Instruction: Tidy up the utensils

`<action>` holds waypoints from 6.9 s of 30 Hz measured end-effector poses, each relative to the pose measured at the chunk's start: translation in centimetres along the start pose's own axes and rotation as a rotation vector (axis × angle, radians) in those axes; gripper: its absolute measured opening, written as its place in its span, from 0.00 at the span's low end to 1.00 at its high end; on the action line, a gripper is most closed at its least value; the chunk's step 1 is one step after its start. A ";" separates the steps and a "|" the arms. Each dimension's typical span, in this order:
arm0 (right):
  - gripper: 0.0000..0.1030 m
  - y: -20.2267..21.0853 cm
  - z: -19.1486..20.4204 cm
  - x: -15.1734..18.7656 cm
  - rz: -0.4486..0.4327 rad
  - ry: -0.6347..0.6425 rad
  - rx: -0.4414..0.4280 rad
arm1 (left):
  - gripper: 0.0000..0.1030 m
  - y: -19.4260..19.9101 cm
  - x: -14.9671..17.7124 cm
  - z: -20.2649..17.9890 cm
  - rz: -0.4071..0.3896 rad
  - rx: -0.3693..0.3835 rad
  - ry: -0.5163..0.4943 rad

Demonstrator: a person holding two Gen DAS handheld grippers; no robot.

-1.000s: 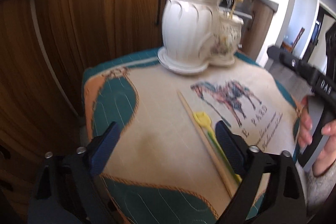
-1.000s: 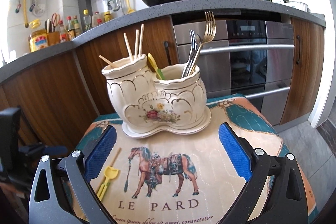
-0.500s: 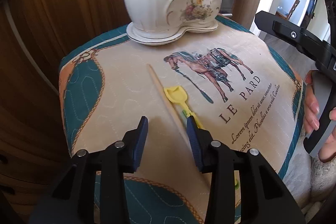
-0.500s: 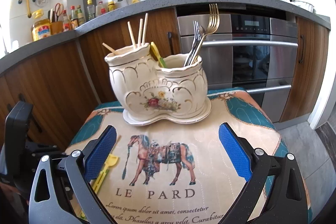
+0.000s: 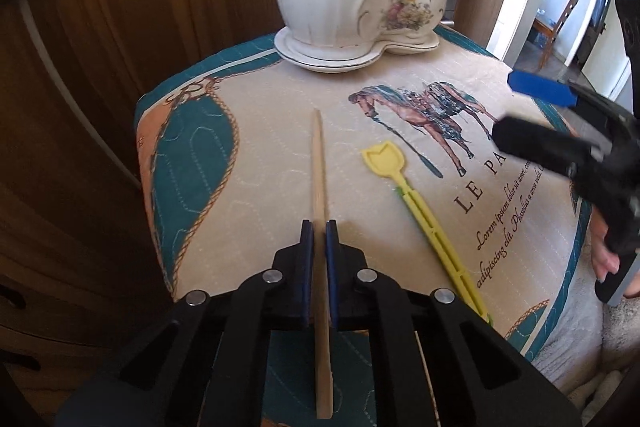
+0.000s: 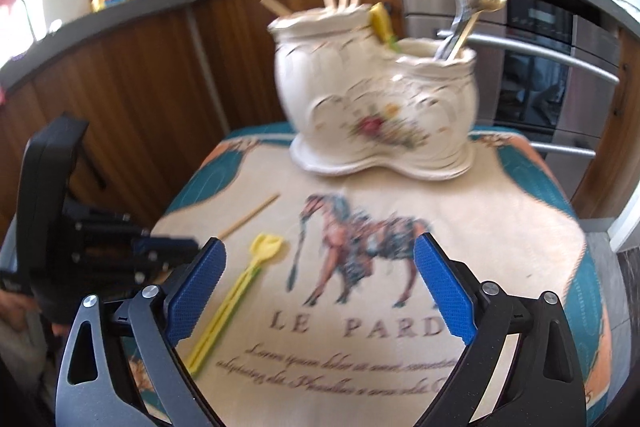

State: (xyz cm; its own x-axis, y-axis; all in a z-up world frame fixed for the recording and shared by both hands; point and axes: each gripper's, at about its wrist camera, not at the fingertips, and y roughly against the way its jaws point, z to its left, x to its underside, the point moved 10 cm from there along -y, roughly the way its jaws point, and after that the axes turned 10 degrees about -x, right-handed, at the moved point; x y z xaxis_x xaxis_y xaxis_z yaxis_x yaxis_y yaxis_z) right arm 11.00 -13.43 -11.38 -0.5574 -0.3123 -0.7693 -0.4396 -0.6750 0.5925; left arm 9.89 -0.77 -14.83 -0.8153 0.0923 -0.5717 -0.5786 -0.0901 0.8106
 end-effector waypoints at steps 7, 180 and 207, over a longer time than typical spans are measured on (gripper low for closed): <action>0.64 -2.4 4.4 3.4 0.172 0.072 -0.049 | 0.06 -0.1 0.2 1.1 -0.019 0.054 0.048; 0.95 7.4 -8.1 -6.0 -0.477 0.052 0.366 | 0.95 6.6 -9.2 0.4 -0.659 -0.103 0.135; 0.95 7.3 -8.2 -6.0 -0.476 0.052 0.366 | 0.95 6.5 -9.2 0.4 -0.658 -0.102 0.137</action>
State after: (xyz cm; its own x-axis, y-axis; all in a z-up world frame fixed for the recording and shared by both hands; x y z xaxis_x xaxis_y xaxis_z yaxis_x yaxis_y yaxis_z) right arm 16.88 -21.99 -4.38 -0.2092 -0.0708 -0.9753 -0.8515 -0.4772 0.2173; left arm 13.61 -1.77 -4.21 -0.2844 0.0345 -0.9581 -0.9490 -0.1520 0.2762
